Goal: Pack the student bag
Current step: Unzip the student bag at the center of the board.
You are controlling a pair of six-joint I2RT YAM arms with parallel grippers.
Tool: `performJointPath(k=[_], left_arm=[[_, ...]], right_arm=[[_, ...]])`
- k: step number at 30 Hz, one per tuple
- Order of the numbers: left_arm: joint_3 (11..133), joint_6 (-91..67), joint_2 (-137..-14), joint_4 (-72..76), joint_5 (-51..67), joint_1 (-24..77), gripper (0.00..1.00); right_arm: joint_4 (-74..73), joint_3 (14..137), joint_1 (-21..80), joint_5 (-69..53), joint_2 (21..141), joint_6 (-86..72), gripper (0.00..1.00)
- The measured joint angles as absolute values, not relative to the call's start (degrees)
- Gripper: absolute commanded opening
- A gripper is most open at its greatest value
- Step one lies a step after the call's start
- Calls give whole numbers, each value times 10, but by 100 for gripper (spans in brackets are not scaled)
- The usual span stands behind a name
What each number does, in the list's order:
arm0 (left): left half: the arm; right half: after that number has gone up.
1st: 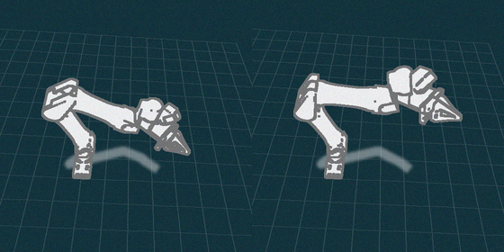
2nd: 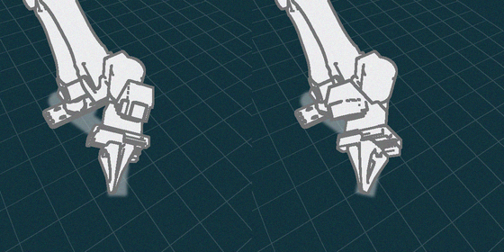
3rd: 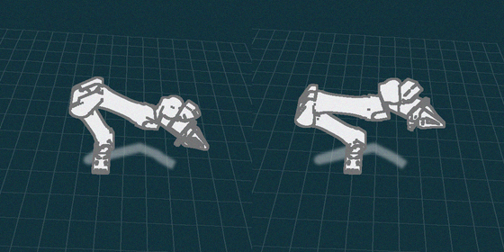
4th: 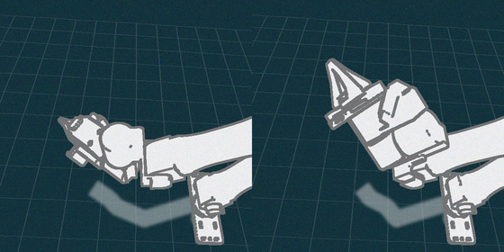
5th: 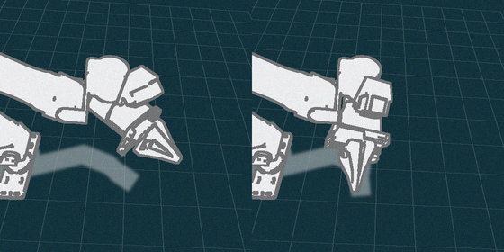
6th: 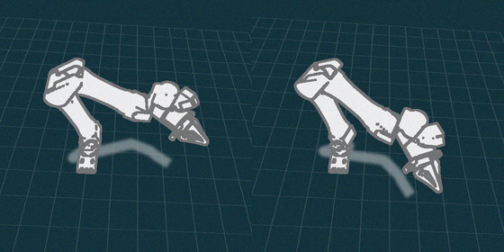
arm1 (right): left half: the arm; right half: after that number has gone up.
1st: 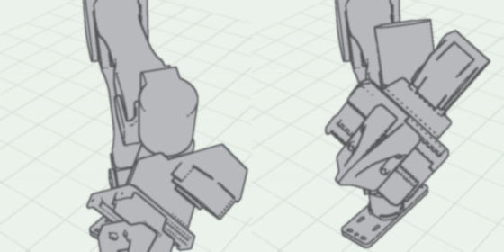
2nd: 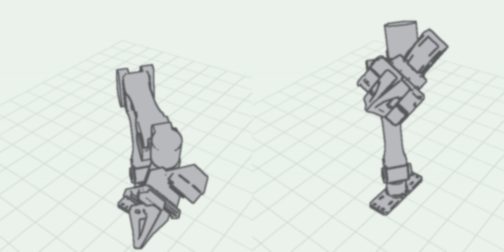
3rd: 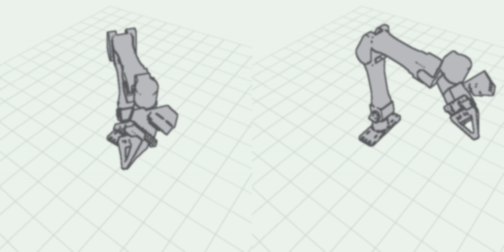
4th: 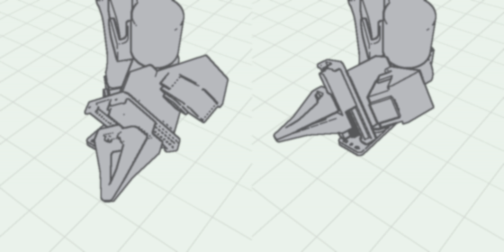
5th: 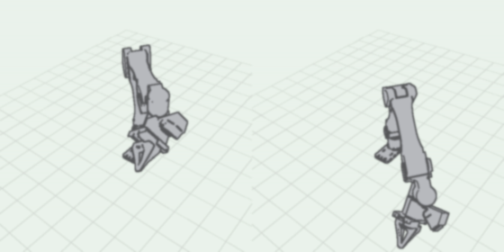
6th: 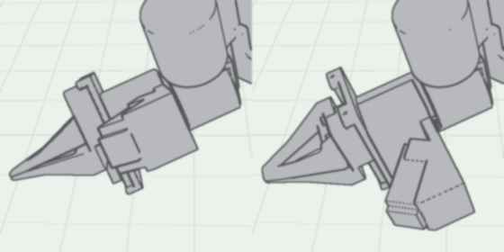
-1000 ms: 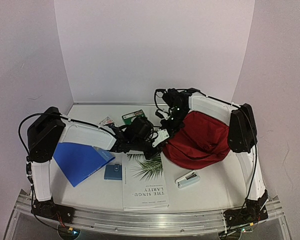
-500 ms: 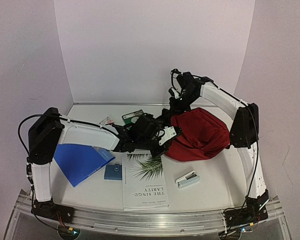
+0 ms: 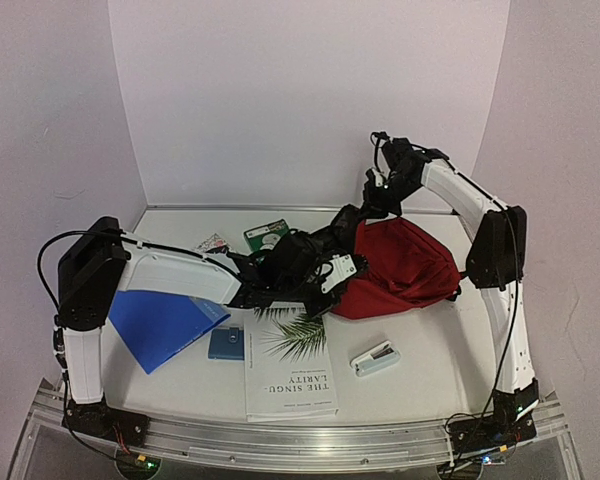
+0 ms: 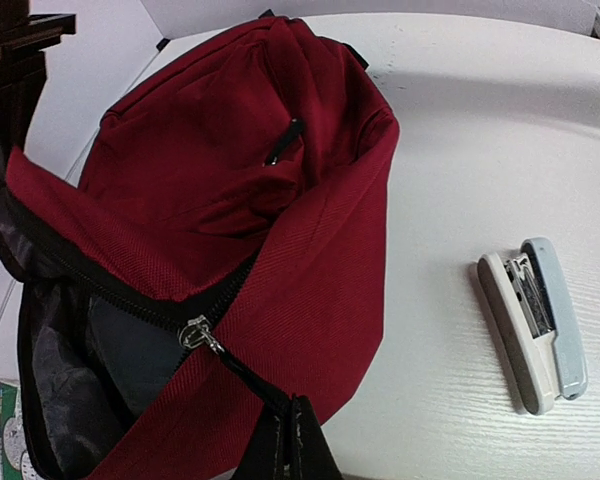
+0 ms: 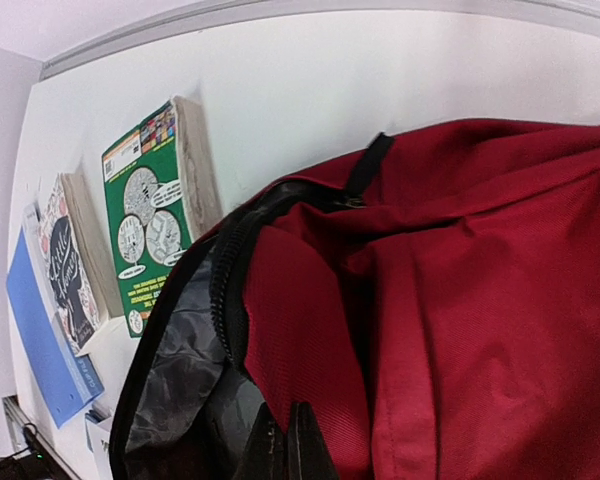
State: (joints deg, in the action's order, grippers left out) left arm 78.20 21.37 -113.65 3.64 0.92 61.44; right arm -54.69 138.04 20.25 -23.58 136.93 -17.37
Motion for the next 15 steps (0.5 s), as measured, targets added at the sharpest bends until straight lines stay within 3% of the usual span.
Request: performJointPath(k=[1, 3, 4, 5, 8, 15], left_arm=[[780, 214, -1136, 42, 7, 613, 0], [774, 212, -1136, 49, 8, 608, 0], [769, 211, -1136, 50, 12, 607, 0], [761, 211, -1135, 49, 17, 607, 0], [742, 210, -1135, 34, 27, 608, 0], [737, 202, -1135, 28, 29, 611, 0]], right_arm=[[-548, 1377, 195, -243, 1369, -176, 16], [-543, 1361, 183, -254, 1365, -178, 54], [-533, 1351, 177, -258, 1362, -177, 67], [-515, 1337, 170, -265, 1357, -176, 73], [-477, 1282, 153, -302, 1333, -168, 79], [-446, 1094, 180, -348, 1222, -121, 72]])
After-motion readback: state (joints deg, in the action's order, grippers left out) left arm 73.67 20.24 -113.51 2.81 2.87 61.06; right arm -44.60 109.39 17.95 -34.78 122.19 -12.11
